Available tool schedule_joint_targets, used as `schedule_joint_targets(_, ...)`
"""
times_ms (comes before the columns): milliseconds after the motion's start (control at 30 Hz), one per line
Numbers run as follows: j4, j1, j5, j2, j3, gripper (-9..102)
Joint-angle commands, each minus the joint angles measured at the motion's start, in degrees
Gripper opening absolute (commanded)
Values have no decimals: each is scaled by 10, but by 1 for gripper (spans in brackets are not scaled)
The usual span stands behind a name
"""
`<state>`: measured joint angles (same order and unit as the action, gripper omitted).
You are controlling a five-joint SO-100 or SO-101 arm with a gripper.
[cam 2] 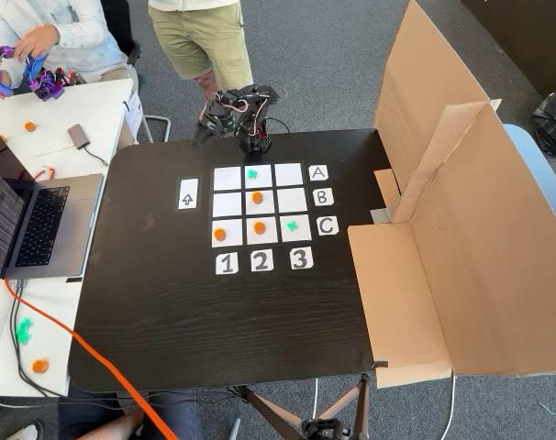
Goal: Pick up the round, orange token and place it in the grid on square B2.
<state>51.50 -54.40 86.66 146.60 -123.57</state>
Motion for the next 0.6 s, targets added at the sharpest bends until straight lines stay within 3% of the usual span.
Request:
schedule_joint_targets(0,-22,-121,-7,69,-36,0)
schedule_joint_targets(233,-78,-328,-25,214,-216,-1)
schedule_joint_targets(400,-79,-386,-40,315,-345,-1)
schedule_joint_targets(567,-17,-432,-47,425,-420,-1)
